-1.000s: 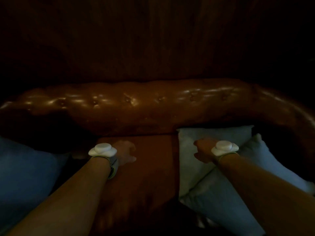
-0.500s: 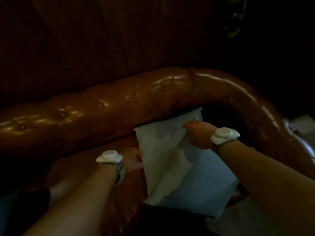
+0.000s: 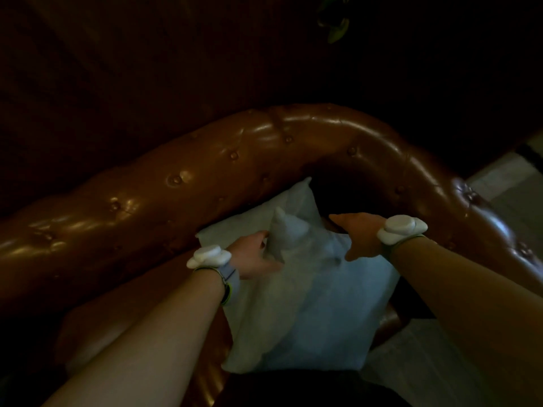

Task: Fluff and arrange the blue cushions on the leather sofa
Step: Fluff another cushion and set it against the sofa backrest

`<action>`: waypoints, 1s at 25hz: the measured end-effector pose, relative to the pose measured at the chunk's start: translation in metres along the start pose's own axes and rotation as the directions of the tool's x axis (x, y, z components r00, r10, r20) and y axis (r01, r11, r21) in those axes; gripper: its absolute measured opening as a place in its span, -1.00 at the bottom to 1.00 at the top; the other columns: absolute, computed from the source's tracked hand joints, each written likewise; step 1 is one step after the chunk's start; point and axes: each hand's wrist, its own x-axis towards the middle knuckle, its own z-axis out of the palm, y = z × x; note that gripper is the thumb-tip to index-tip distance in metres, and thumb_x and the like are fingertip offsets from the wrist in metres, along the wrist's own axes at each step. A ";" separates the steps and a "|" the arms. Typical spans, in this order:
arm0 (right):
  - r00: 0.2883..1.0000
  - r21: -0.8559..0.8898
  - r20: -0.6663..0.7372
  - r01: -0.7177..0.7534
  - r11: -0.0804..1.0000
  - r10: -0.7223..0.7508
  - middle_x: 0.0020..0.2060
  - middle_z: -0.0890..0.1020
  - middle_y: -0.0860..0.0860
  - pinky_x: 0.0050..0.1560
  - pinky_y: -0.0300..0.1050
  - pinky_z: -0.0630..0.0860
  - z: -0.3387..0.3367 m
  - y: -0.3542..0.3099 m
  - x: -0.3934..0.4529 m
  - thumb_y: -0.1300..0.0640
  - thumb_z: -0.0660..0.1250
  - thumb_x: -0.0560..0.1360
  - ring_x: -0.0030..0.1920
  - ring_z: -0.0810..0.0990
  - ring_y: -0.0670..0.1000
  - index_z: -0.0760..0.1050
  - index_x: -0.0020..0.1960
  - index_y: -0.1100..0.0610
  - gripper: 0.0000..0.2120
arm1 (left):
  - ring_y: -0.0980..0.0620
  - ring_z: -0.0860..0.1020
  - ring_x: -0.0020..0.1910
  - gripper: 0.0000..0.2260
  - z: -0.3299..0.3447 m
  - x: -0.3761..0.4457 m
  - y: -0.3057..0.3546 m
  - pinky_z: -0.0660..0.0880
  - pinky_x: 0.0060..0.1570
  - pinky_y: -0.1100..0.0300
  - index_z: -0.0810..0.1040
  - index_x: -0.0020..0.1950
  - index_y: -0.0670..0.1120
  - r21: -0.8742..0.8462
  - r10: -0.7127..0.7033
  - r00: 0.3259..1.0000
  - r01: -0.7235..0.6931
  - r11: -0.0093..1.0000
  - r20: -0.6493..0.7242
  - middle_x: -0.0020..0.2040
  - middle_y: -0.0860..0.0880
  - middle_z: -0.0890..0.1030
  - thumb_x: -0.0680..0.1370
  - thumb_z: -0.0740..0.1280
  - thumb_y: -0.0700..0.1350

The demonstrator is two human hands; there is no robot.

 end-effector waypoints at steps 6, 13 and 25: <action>0.986 0.053 0.150 0.061 0.997 -0.068 0.44 0.41 0.12 0.36 0.04 0.45 0.028 0.020 0.020 -0.06 0.59 0.29 0.38 0.46 0.15 0.08 0.56 0.05 0.02 | 0.01 0.50 0.32 -0.21 0.003 0.026 0.023 0.47 0.31 0.07 0.34 0.44 0.00 -0.286 -0.053 0.992 0.019 0.958 -0.113 0.33 0.06 0.50 0.30 0.58 0.15; 0.980 0.146 0.168 0.083 0.986 -0.107 0.30 0.50 0.15 0.24 0.05 0.52 0.040 0.024 0.026 -0.04 0.60 0.26 0.26 0.54 0.18 0.27 0.45 0.13 -0.11 | -0.01 0.60 0.16 -0.45 0.011 0.039 0.028 0.56 0.21 0.05 0.51 0.26 -0.06 -0.319 -0.097 0.986 0.050 0.947 -0.133 0.18 -0.01 0.62 0.34 0.59 0.01; 0.990 0.029 0.098 0.095 0.995 -0.098 0.17 0.63 0.09 0.21 -0.03 0.51 0.043 -0.022 -0.015 0.02 0.46 0.44 0.21 0.59 0.13 0.53 0.26 0.07 -0.59 | -0.01 0.67 0.03 -0.59 0.025 0.004 -0.020 0.61 0.14 -0.09 0.61 0.09 -0.09 -0.379 -0.005 0.985 -0.062 0.923 -0.172 0.04 -0.06 0.69 0.30 0.60 -0.06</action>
